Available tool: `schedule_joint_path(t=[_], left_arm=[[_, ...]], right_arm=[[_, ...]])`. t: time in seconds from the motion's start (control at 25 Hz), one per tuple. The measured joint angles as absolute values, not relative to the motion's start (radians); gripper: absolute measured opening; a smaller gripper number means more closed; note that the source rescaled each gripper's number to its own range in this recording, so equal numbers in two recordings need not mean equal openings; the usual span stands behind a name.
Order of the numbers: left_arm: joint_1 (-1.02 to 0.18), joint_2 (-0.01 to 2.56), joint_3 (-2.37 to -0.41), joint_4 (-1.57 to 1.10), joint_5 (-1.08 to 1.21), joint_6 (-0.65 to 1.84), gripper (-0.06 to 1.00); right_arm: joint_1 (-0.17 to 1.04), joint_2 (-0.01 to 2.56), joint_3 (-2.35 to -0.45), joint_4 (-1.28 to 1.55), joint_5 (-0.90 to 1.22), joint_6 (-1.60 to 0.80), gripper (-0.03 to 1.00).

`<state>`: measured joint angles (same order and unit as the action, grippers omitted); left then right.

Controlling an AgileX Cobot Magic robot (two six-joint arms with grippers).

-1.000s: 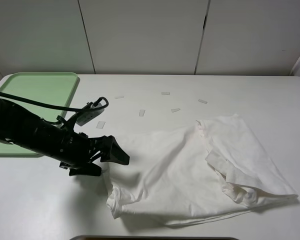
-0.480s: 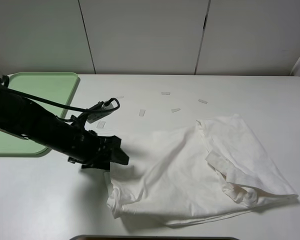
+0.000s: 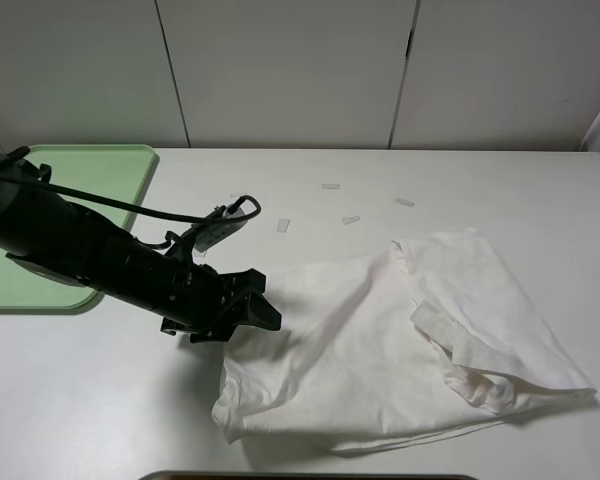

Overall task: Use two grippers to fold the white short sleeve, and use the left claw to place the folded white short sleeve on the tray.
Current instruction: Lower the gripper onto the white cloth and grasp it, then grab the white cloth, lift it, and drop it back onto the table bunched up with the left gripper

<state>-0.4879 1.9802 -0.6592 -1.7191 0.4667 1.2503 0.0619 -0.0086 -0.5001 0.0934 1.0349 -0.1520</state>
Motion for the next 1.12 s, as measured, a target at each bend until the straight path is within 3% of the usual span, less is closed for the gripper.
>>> schedule_joint_path(t=[0.12,0.28,0.4,0.6,0.92,0.96,1.12], left_arm=[[-0.488,1.981,-0.659,-1.719,0.456,1.25,0.44],[-0.488,1.982,-0.659,-1.701,0.448,1.253,0.12],[-0.488,1.982,-0.659,-1.672,0.429,1.256,0.01],[-0.48,1.968,-0.66,-1.562,0.357,1.222,0.0],[-0.341,1.902,-0.757,-0.99,0.32,0.837,0.0],[-0.295,1.881,-0.822,-0.774,0.343,0.66,0.0],[-0.247,1.873,-0.958,-0.454,0.453,0.445,0.0]], right_arm=[[0.062,-0.009,-0.5,0.093,1.035,-0.152,1.0],[0.062,-0.009,-0.5,0.094,1.035,-0.152,1.0],[0.062,-0.009,-0.5,0.094,1.035,-0.152,1.0],[0.062,-0.009,-0.5,0.094,1.035,-0.152,1.0],[0.062,-0.009,-0.5,0.094,1.034,-0.152,1.0],[0.062,-0.009,-0.5,0.094,1.034,-0.152,1.0],[0.062,-0.009,-0.5,0.094,1.034,-0.152,1.0]])
